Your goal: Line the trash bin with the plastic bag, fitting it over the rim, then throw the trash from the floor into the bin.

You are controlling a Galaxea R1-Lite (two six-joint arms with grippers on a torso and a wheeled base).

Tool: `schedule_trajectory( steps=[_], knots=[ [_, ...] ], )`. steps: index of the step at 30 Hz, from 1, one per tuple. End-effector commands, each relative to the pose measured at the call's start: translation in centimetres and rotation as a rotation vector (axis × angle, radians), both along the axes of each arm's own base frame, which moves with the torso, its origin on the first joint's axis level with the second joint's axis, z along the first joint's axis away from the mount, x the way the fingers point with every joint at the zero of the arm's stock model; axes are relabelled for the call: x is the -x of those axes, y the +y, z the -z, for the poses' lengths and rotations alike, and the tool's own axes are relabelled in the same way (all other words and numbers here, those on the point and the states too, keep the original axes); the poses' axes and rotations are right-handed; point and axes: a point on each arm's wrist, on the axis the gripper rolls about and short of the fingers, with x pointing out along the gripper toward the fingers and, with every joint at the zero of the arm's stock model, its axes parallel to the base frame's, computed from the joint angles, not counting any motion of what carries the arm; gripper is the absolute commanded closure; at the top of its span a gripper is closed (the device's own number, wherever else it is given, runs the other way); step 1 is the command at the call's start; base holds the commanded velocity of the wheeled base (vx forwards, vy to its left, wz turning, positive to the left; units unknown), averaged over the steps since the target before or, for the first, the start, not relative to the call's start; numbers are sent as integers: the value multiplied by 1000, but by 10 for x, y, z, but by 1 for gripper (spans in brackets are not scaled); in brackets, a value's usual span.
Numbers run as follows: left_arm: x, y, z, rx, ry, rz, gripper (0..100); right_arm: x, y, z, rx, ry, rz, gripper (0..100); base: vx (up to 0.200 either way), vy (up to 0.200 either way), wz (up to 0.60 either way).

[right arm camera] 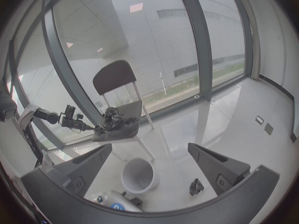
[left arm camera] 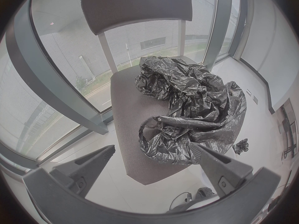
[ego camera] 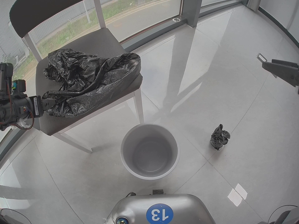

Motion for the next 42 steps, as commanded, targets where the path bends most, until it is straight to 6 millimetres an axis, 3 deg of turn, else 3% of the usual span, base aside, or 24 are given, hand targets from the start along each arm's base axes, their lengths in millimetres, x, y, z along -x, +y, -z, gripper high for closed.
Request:
schedule_trajectory(
  steps=[1, 6, 14, 20, 27, 28, 35, 42],
  knots=[
    [-4, -4, 20, -10, 13, 2, 0, -28, 33, 56, -30, 28, -83, 0, 0, 0, 0],
    [-18, -6, 29, -8, 34, 4, 0, -45, 46, 54, -36, 19, -104, 0, 0, 0, 0],
    [-43, -3, 37, -10, -10, -13, 0, -54, 55, 45, -47, 0, -139, 0, 0, 0, 0],
    [-46, 1, 28, -12, -44, -27, 0, -56, 57, 44, -49, -2, -150, 0, 0, 0, 0],
    [-43, 2, 37, -9, -13, -25, 0, -69, 64, 39, -56, -15, -173, 0, 0, 0, 0],
    [-43, 1, 37, -8, -13, -21, 100, -70, 65, 38, -58, -17, -176, 0, 0, 0, 0],
    [-42, 0, 35, -9, -20, -14, 100, -80, 78, 38, -56, -10, -210, 0, 0, 0, 0],
    [-43, -1, 34, -9, -22, -10, 100, -81, 108, 51, -36, 35, -293, 0, 0, 0, 0]
  ],
)
